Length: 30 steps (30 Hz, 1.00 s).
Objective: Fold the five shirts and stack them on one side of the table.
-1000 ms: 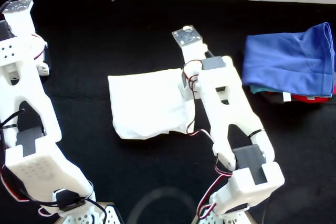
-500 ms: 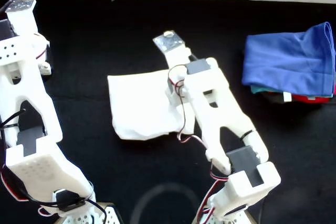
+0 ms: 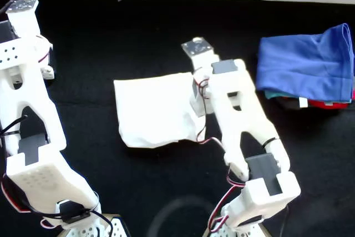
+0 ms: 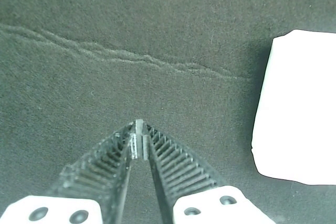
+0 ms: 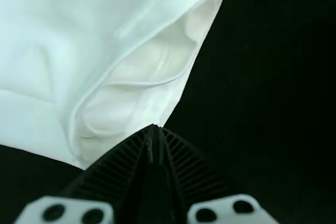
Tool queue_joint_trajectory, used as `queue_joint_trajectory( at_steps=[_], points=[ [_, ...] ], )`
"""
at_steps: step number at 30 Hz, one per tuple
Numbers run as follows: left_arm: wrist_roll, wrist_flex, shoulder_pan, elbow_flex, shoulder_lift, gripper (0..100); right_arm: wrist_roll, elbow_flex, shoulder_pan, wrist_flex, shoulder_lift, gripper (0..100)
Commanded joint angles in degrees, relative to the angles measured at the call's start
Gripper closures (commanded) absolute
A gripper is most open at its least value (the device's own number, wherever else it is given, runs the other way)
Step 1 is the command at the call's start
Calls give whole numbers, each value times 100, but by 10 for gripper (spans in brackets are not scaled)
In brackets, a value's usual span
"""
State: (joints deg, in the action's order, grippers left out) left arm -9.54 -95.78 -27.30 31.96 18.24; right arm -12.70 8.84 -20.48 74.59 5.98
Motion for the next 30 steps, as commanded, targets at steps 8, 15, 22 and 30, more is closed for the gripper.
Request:
queue_joint_trajectory(
  at_steps=[8, 15, 22, 30],
  points=[
    [-18, -35, 57, 207, -312, 990, -26, -435, -1446, -330, -295, 991],
    [-18, -44, 66, 207, -312, 990, 589, -804, -813, -1666, -259, 989],
    [-18, -26, 92, 207, -312, 990, 580, -1015, -382, -1051, -259, 967],
    [-26, -26, 84, 207, -312, 990, -413, -1253, -251, 347, -321, 902]
  ],
)
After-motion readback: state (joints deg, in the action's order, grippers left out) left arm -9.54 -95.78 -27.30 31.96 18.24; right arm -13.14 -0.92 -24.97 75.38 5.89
